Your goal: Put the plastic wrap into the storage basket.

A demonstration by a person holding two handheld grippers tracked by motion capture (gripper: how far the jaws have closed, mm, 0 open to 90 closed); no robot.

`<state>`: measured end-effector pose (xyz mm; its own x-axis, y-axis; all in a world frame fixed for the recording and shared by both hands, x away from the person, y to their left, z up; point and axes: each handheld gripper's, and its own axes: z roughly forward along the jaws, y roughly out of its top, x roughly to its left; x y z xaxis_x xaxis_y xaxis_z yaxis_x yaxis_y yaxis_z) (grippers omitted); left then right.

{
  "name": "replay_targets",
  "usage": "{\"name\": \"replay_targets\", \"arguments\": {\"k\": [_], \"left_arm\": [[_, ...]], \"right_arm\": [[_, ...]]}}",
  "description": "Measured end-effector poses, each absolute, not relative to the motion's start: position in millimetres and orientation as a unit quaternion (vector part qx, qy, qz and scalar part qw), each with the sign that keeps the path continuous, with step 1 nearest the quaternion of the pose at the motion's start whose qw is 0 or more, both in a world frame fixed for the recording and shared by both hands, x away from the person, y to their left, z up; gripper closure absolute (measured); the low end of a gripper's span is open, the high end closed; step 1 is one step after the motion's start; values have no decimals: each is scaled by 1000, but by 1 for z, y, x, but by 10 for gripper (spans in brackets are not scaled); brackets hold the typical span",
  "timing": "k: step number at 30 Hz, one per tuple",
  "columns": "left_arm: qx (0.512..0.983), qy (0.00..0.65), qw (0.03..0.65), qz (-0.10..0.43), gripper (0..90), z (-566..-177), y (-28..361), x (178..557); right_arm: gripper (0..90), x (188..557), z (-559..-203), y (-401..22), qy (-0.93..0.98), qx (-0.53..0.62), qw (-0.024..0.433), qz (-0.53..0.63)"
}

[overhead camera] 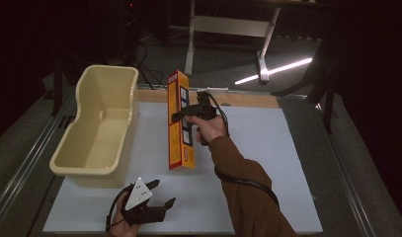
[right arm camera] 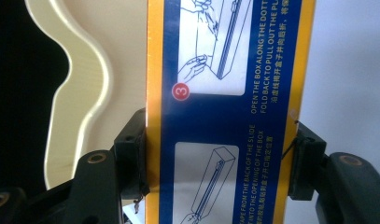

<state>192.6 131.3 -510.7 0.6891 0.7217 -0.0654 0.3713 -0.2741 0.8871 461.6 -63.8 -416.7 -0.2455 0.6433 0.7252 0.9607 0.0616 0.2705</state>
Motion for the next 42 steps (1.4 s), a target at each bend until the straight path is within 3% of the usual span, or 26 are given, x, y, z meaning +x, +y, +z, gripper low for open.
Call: {"name": "replay_targets", "arguments": {"k": [28, 42], "left_arm": [[786, 331, 489, 184, 196, -510, 131, 187], [786, 330, 488, 186, 194, -511, 131, 186]], "right_arm": [[387, 456, -388, -6, -677, -547, 255, -421], [387, 451, -377, 15, -633, -539, 296, -470]]}}
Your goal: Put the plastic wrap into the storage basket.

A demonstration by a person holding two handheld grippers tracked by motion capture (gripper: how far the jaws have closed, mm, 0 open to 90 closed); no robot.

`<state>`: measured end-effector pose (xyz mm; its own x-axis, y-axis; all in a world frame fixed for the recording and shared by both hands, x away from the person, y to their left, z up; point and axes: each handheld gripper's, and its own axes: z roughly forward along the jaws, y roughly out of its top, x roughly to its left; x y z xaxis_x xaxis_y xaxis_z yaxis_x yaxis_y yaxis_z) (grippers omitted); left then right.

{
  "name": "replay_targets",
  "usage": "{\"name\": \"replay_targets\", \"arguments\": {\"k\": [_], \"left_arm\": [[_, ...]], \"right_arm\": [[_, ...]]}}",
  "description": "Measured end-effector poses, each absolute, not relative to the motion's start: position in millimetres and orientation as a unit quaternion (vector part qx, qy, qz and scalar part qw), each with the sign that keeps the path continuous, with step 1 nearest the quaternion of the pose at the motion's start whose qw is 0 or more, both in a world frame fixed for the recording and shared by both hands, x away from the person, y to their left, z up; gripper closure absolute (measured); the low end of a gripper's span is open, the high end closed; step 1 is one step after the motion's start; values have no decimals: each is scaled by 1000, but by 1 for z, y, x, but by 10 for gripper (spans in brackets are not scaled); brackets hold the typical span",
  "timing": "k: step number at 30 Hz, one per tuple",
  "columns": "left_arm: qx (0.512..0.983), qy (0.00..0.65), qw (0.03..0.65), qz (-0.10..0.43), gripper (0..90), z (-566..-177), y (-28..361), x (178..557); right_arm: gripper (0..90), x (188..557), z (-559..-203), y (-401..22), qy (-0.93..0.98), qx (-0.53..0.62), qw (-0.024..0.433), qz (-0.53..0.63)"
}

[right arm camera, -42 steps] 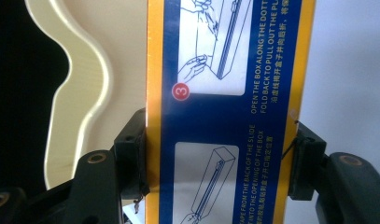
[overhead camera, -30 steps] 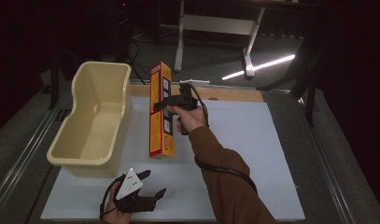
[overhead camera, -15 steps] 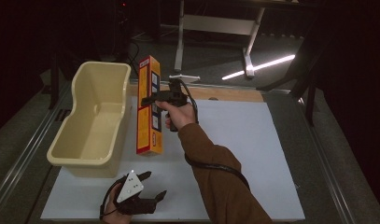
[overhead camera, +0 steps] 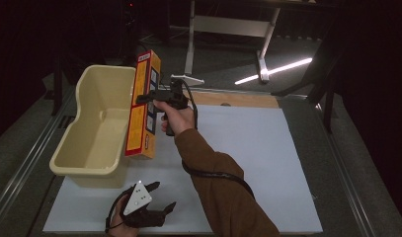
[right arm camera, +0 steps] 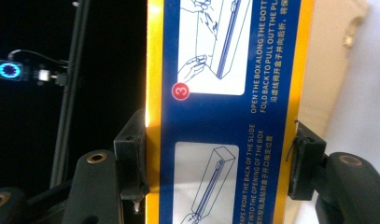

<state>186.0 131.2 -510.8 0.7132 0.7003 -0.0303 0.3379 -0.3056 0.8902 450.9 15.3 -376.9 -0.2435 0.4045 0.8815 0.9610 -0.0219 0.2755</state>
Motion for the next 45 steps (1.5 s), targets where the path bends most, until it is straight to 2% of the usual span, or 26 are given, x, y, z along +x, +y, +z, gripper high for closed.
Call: {"name": "replay_targets", "arguments": {"k": [21, 45], "left_arm": [[786, 319, 493, 191, 192, -510, 132, 183], [778, 319, 501, 204, 192, -507, 137, 179]], "right_arm": [[386, 443, -370, 47, -609, -532, 328, -488], [383, 437, -393, 84, -598, -534, 367, -471]]}}
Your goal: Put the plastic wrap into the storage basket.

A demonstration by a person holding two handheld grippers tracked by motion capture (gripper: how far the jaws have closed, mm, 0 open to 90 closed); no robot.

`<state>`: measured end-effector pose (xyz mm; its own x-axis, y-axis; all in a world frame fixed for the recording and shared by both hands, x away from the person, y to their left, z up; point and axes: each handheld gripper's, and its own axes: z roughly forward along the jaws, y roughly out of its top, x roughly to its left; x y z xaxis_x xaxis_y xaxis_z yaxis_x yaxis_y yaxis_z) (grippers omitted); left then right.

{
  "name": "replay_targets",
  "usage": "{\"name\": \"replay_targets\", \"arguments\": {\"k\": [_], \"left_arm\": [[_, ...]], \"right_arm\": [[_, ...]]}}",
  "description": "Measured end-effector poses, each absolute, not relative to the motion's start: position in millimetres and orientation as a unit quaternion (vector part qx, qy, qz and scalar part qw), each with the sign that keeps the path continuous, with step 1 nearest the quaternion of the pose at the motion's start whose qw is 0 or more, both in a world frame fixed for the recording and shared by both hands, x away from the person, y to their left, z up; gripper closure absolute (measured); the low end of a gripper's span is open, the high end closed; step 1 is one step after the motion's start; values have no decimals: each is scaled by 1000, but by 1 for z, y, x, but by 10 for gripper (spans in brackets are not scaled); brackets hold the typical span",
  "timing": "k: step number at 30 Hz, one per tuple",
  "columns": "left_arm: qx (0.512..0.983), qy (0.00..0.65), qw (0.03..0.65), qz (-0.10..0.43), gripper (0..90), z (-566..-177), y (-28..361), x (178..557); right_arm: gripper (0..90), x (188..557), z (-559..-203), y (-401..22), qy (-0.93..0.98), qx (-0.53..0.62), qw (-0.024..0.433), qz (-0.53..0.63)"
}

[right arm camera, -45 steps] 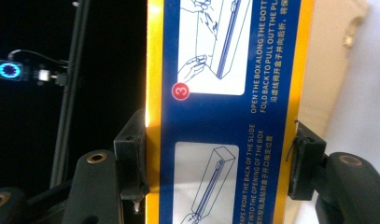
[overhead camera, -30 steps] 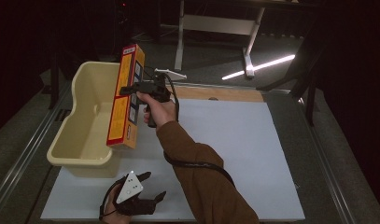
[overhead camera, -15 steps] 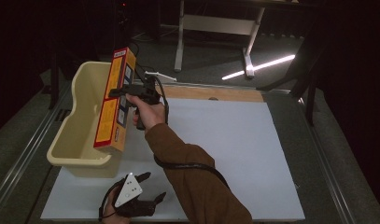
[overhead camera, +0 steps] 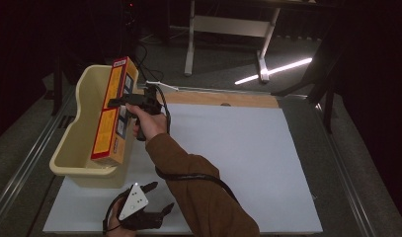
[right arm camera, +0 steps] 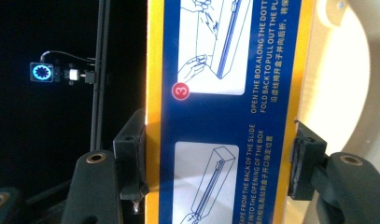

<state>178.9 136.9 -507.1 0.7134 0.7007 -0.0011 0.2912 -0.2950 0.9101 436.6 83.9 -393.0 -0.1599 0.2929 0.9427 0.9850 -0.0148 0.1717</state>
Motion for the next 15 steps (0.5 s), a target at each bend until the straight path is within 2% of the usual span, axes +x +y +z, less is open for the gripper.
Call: {"name": "replay_targets", "arguments": {"k": [9, 15], "left_arm": [[777, 320, 501, 206, 192, -507, 138, 178], [777, 319, 501, 207, 192, -507, 138, 178]], "right_arm": [[379, 436, -404, 96, -597, -541, 367, -465], [380, 435, -408, 100, -596, -549, 346, -473]]}}
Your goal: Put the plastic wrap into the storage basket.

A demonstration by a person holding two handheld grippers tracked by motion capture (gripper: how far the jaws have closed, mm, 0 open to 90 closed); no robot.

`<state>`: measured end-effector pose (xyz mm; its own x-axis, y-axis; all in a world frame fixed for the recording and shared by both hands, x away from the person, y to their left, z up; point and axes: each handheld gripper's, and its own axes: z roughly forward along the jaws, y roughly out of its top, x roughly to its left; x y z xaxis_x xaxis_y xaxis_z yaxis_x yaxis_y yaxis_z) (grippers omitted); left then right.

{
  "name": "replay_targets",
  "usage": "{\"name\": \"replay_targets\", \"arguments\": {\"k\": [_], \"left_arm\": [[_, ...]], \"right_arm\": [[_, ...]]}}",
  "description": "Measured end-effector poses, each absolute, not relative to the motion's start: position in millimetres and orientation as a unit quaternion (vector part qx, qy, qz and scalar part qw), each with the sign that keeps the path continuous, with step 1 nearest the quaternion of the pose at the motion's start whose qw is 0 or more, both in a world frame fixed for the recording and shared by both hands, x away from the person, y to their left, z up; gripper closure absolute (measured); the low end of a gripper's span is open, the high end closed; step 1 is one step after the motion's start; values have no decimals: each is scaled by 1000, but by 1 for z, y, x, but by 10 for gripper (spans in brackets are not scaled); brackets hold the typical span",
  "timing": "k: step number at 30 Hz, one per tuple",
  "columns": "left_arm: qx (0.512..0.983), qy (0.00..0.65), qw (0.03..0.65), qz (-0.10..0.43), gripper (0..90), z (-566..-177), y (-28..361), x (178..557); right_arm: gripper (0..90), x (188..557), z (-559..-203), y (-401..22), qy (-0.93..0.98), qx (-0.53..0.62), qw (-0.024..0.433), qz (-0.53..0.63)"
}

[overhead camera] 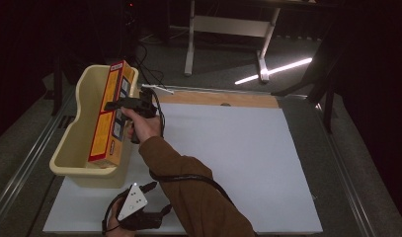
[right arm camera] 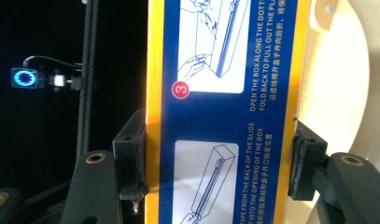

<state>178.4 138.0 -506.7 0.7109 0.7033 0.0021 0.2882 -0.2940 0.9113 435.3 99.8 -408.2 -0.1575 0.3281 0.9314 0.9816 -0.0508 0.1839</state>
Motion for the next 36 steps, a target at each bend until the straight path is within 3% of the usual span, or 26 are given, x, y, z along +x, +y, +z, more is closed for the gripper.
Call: {"name": "replay_targets", "arguments": {"k": [10, 36], "left_arm": [[776, 320, 502, 206, 191, -506, 138, 178], [778, 318, 500, 208, 187, -506, 138, 177]], "right_arm": [[372, 437, -420, 105, -586, -563, 351, -465], [347, 436, -421, 113, -623, -578, 294, -437]]}}
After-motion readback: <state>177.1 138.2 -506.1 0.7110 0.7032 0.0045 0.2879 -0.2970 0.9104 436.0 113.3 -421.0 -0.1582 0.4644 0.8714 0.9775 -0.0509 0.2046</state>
